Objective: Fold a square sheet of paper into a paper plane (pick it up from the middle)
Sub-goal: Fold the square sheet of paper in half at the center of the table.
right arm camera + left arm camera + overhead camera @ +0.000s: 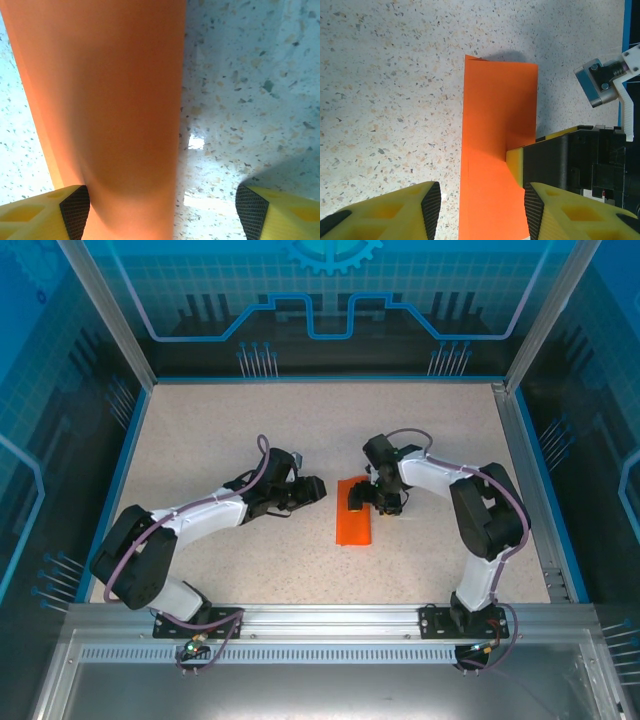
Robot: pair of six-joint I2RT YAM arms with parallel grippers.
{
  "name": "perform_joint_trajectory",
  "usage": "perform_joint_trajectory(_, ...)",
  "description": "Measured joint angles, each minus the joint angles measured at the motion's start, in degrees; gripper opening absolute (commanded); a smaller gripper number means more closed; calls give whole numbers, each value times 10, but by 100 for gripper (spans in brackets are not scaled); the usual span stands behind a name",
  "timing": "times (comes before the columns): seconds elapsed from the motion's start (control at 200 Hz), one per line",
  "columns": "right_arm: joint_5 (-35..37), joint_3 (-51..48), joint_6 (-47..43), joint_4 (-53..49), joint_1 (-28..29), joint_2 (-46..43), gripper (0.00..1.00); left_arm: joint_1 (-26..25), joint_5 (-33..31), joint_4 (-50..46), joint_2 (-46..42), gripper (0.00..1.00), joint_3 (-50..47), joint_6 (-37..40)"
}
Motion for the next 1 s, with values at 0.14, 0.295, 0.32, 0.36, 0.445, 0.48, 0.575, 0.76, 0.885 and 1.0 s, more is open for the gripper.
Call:
perform_joint_trajectory(0.14,0,4,6,-3,0,4,85,0,0,0,0,52,0,0)
perform_joint_trajectory(0.295,-1,6,14,-3,0,5,87,0,2,0,9,50,0,0)
perform_joint_trajectory(0.32,-1,7,14,-3,0,6,87,0,3,0,12,50,0,0)
perform_joint_trajectory(0.36,-1,10,16,-6,0,9,87,0,5,0,17,50,0,0)
perform_joint_trajectory(0.445,0,20,17,-16,0,16,88,0,10,0,24,49,0,0)
perform_joint_trajectory(0.48,0,23,17,-20,0,19,90,0,11,0,26,49,0,0)
perform_joint_trajectory(0.575,0,29,17,-25,1,24,92,0,12,0,30,49,0,0)
perform_joint_trajectory(0.76,2,33,17,-29,3,28,92,0,17,0,35,48,0,0)
perform_joint_trajectory(0.885,4,36,16,-33,4,31,92,0,18,0,38,46,2,0)
perform_joint_trajectory(1.0,4,39,16,-36,3,34,90,0,22,-2,45,45,6,0)
